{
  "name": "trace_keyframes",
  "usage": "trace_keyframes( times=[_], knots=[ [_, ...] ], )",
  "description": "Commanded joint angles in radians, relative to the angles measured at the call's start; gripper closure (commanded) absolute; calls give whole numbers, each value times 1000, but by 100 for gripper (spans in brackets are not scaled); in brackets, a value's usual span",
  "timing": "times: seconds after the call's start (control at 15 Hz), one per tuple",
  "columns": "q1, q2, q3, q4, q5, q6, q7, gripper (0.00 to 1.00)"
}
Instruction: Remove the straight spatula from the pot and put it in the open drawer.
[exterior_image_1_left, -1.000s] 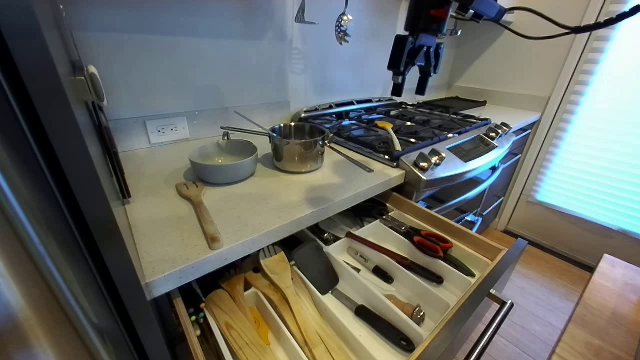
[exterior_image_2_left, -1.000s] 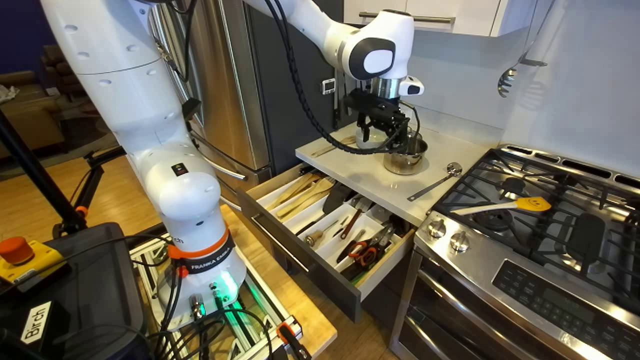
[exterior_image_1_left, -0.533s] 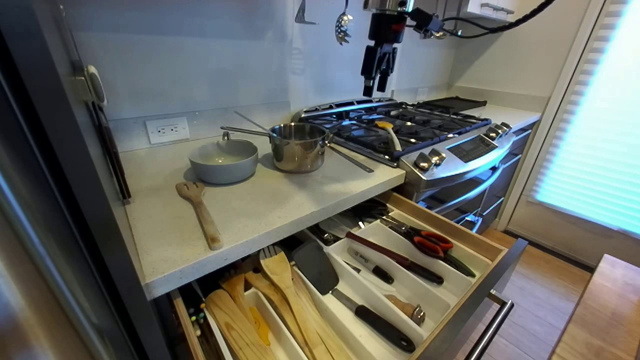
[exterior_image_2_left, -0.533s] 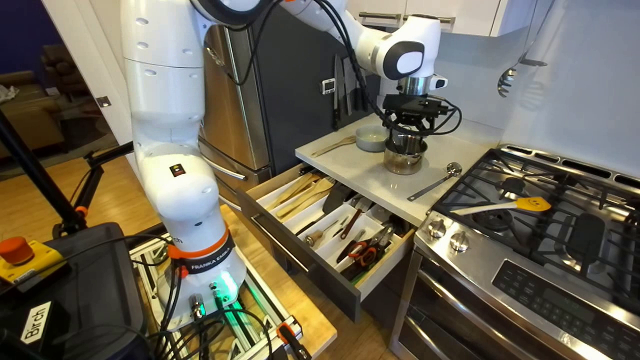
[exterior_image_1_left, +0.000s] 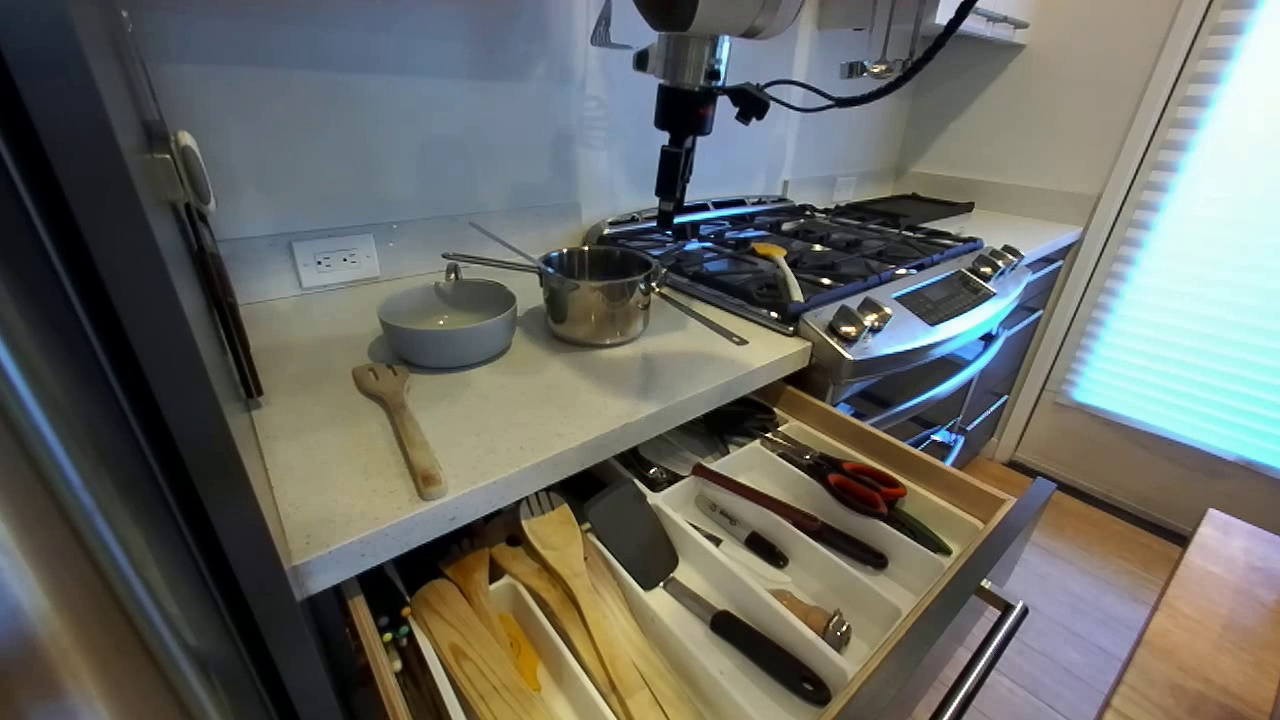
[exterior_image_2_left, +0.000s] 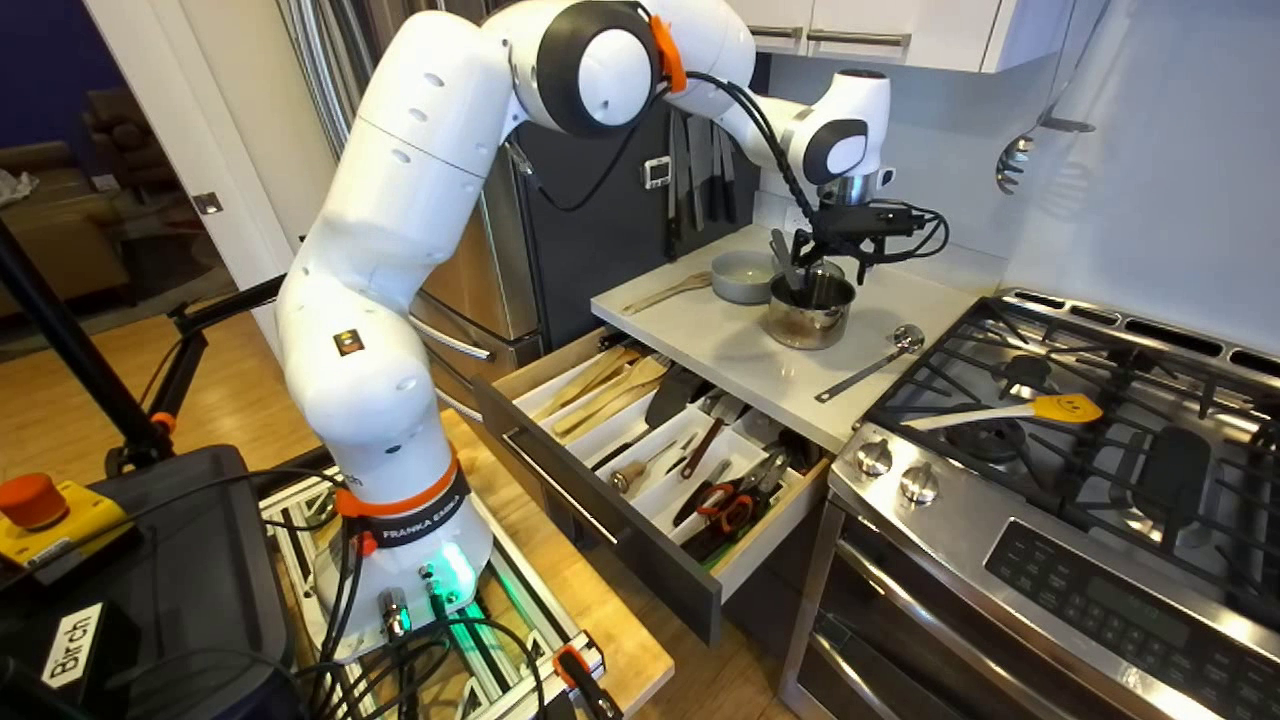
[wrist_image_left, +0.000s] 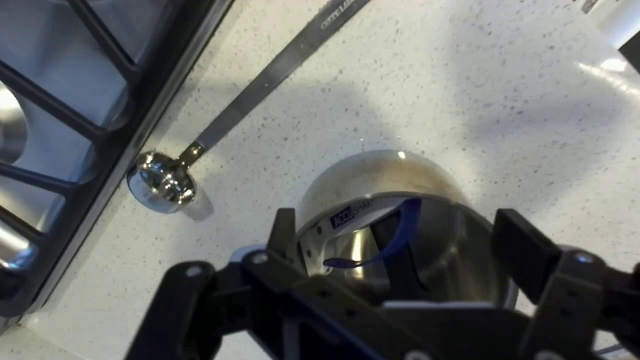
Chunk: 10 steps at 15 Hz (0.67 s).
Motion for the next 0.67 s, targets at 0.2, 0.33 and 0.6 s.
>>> trace_keyframes(
  times=[0.2, 0.33, 0.6],
  knots=[
    [-29, 18, 38, 14, -11, 29, -31, 0],
    [-20, 41, 67, 1, -8, 77, -71, 0],
    [0, 100, 115, 4, -35, 187, -166, 0]
  ],
)
